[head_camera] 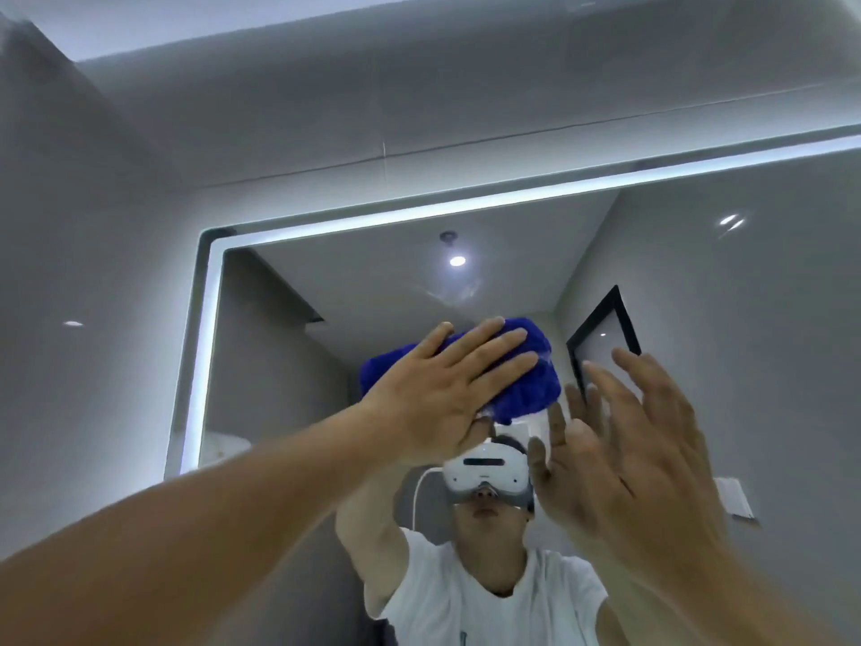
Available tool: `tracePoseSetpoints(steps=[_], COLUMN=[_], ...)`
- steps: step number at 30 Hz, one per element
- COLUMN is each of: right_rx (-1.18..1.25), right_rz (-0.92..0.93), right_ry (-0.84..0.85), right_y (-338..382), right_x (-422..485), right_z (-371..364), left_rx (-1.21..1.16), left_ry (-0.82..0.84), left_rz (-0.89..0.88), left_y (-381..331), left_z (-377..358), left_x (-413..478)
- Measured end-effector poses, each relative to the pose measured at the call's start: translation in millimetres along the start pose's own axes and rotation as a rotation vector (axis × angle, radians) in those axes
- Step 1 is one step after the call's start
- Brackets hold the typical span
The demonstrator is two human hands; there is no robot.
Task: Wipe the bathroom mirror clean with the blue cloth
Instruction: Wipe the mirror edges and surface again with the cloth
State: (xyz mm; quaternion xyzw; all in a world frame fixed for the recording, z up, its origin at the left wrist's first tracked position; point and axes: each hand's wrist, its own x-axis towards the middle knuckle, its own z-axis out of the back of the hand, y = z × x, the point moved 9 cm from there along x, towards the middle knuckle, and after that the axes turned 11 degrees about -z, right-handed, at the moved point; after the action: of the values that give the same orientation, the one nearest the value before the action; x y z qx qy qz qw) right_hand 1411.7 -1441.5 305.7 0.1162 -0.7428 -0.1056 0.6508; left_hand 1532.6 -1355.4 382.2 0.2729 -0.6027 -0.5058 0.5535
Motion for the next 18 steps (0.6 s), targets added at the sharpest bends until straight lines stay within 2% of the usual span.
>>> tracePoseSetpoints(steps=[7, 11, 14, 18], right_rx=[0.003, 0.035, 0.145, 0.035], right_rz=[0.051, 0.092, 0.064, 0.117], right_ry=[-0.065, -0.091, -0.062, -0.036], right_y=[7, 31, 47, 75], right_x=[2, 4, 5, -5], right_z=[-30, -39, -46, -59], left_rx=[-0.143, -0.170, -0.177, -0.154], left_ry=[-0.185, -0.284, -0.357, -0.405], left_rz=[0.478, 0.814, 1.005, 1.079], left_y=[119, 174, 188, 155], left_z=[21, 8, -7, -15], left_x=[3, -71, -149, -213])
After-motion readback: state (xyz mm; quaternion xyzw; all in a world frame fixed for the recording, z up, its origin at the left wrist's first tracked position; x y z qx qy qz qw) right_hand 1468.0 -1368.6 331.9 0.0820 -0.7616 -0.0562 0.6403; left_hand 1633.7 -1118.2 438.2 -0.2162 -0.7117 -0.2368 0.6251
